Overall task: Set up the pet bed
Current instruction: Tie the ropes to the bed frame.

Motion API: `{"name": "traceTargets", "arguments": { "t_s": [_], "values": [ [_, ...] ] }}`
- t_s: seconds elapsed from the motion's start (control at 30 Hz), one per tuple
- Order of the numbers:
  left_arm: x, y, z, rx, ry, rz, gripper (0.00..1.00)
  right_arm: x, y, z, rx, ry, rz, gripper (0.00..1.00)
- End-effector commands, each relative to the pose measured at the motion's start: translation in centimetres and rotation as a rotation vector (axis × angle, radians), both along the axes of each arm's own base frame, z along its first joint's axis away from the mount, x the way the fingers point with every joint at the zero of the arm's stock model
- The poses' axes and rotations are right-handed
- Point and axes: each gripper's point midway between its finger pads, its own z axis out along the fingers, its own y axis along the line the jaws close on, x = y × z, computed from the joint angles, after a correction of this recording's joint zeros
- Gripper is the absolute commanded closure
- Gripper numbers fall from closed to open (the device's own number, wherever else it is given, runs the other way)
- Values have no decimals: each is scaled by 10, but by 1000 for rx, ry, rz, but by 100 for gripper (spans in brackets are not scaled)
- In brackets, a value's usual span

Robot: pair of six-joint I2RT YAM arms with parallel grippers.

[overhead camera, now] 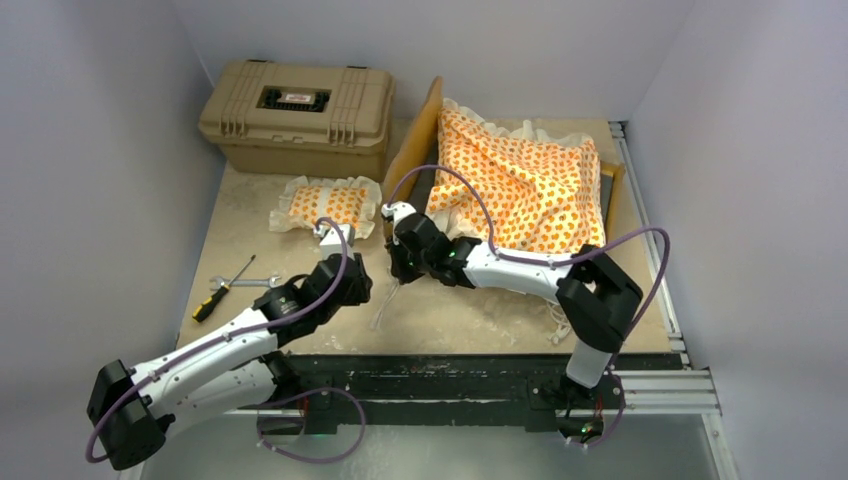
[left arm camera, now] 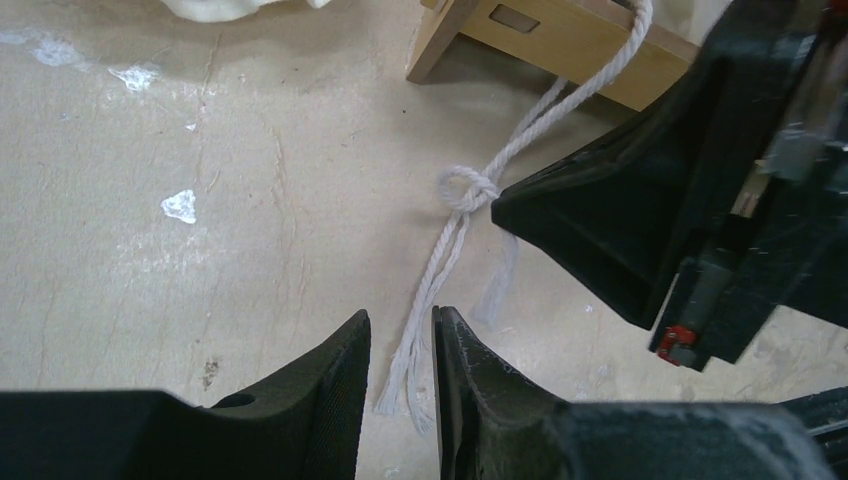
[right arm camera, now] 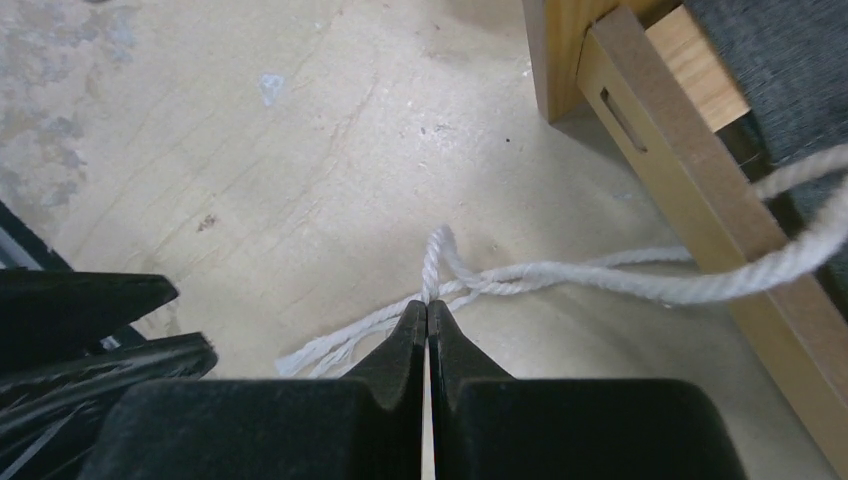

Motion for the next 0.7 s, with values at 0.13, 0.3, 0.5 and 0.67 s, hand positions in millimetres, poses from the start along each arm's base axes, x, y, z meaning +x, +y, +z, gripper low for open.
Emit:
{"name": "traceTargets", "arguments": {
  "t_s": [0.13, 0.3, 0.5, 0.67],
  "values": [
    [5, 1, -5, -3, -6, 40, 71, 32, 6, -5, 0, -55, -165, 100],
    [6, -1, -8, 3, 2, 37, 71, 44, -1, -5, -17, -102, -222, 100],
    [6, -3, -15, 13, 19, 33, 71, 56, -1, 2, -12, -147, -268, 100],
    [8, -6, -15, 9, 18, 31, 71, 58, 3, 23, 31, -167, -269, 100]
  ]
}}
